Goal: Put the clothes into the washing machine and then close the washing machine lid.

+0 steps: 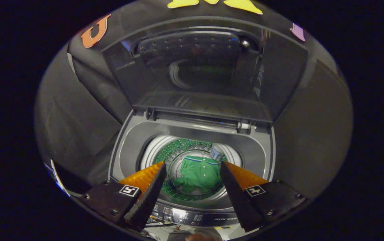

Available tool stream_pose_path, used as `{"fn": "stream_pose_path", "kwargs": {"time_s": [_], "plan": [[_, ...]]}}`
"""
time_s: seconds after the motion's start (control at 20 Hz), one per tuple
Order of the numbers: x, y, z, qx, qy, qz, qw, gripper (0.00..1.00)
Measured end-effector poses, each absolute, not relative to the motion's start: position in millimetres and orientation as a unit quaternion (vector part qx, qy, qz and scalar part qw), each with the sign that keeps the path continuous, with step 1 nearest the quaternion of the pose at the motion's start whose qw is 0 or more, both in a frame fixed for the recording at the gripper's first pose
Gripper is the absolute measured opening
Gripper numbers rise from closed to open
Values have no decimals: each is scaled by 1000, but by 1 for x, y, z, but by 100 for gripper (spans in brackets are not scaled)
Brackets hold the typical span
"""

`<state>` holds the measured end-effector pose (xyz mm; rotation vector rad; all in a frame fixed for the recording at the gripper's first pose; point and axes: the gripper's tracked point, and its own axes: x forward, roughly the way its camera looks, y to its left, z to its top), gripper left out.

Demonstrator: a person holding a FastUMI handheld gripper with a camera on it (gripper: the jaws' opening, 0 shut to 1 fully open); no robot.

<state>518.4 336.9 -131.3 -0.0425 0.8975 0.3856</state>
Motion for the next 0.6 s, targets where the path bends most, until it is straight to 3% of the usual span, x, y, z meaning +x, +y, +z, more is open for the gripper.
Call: {"fn": "stream_pose_path", "kwargs": {"time_s": [0.6], "plan": [[538,338,27,14,332,201,921,100]]}}
